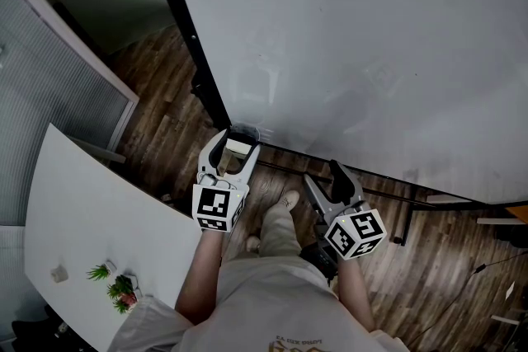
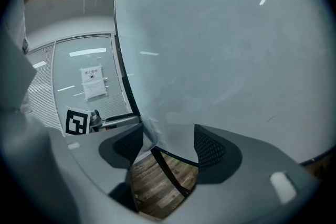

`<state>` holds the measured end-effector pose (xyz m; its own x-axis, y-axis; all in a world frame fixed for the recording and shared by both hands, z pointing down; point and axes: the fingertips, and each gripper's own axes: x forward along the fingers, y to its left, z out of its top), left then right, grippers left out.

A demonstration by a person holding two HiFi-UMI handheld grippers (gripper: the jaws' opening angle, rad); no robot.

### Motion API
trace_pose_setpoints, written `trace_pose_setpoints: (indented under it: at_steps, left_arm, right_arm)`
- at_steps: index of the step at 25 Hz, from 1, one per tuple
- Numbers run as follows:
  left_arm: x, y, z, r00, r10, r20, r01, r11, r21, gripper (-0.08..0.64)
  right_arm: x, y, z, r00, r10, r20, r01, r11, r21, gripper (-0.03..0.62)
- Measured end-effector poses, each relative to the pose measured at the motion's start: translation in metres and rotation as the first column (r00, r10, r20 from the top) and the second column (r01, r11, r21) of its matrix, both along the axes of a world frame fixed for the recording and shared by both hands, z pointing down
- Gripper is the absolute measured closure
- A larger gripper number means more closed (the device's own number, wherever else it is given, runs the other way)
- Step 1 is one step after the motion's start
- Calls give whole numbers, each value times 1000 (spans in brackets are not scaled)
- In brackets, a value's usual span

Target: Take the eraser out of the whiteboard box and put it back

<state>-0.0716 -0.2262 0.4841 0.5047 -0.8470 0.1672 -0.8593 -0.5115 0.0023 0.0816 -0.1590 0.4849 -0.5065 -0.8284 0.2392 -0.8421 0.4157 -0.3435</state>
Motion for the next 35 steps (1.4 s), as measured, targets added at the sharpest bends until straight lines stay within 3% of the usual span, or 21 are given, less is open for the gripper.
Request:
trace_pose_setpoints:
  at_steps: [21,35]
  left_arm:
    - [-4,12,-3,1000,10,8,-10,1000,0,285]
    - [-14,44,-38,999,14,-30,-12,998,57,288]
  right_arm:
    - [-7,7,-16,1000,-11,-1,11,999,40,288]
    - [-22,25,-35,1000,-30,-1,30,995,93,295]
